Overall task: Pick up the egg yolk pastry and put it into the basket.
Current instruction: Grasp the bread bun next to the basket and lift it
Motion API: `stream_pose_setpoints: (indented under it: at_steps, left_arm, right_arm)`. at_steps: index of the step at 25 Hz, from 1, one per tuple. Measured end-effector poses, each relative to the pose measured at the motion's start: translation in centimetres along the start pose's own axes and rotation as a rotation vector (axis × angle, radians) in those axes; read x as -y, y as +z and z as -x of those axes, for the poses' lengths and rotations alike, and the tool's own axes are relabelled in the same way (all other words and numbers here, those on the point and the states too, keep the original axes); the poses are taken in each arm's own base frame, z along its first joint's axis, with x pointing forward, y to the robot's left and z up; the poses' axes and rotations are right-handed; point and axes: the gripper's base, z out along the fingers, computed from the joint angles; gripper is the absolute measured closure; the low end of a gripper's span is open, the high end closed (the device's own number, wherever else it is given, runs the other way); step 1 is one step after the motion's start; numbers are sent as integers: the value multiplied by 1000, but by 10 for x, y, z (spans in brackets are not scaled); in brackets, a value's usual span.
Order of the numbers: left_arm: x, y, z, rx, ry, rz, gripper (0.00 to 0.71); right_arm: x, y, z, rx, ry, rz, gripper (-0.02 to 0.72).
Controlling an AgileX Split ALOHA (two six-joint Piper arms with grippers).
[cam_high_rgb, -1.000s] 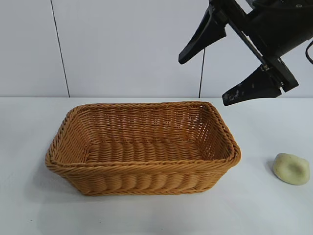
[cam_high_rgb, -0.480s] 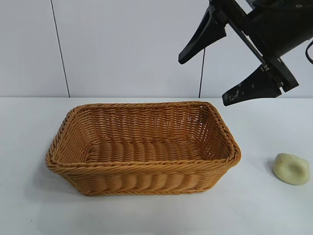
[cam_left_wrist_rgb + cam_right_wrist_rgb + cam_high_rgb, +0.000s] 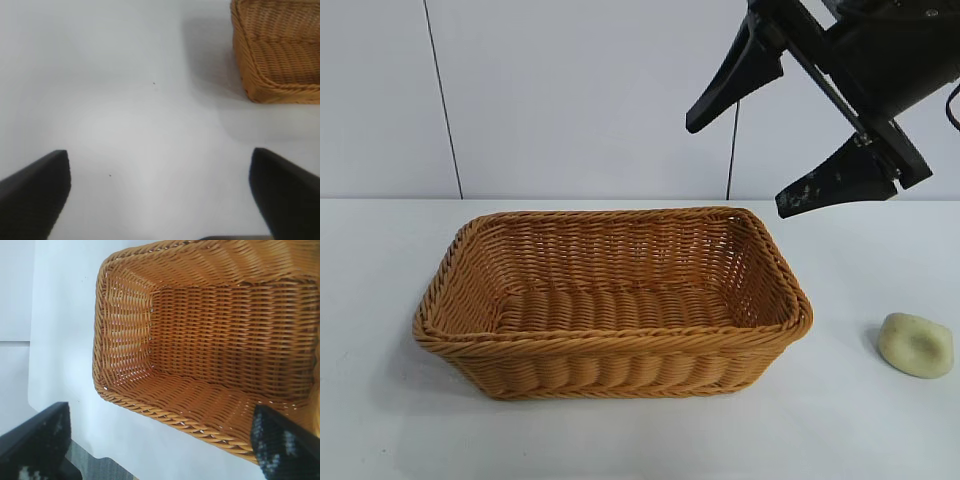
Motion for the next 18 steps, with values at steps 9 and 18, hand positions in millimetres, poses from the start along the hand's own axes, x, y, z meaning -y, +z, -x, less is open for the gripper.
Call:
stream_pose_setpoints:
  at_steps: [9, 18]
  left_arm:
    - [0, -2, -1, 6, 0, 1, 15]
    - [0, -2, -1, 6, 0, 1, 15]
  right_arm:
    - [53, -30, 11, -18, 51, -326, 8]
    - [92, -15, 12, -121, 77, -490, 8]
